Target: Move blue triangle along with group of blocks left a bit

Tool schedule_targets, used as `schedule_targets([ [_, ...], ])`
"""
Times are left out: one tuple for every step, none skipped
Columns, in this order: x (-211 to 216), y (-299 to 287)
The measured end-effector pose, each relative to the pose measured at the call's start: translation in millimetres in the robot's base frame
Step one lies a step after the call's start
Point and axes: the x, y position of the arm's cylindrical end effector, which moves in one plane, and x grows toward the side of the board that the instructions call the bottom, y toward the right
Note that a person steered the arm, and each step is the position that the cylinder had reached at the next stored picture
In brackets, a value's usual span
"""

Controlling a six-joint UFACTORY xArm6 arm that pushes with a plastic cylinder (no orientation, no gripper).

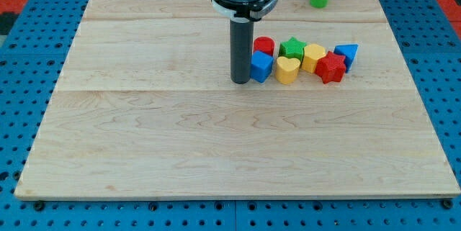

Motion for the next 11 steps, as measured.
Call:
schedule_targets([
  [0, 0],
  [11, 1],
  [11, 1],
  [16, 3],
  [16, 3],
  [34, 27],
  [41, 118],
  [19, 216],
  [-16, 248],
  [-35, 189],
  [-32, 93],
])
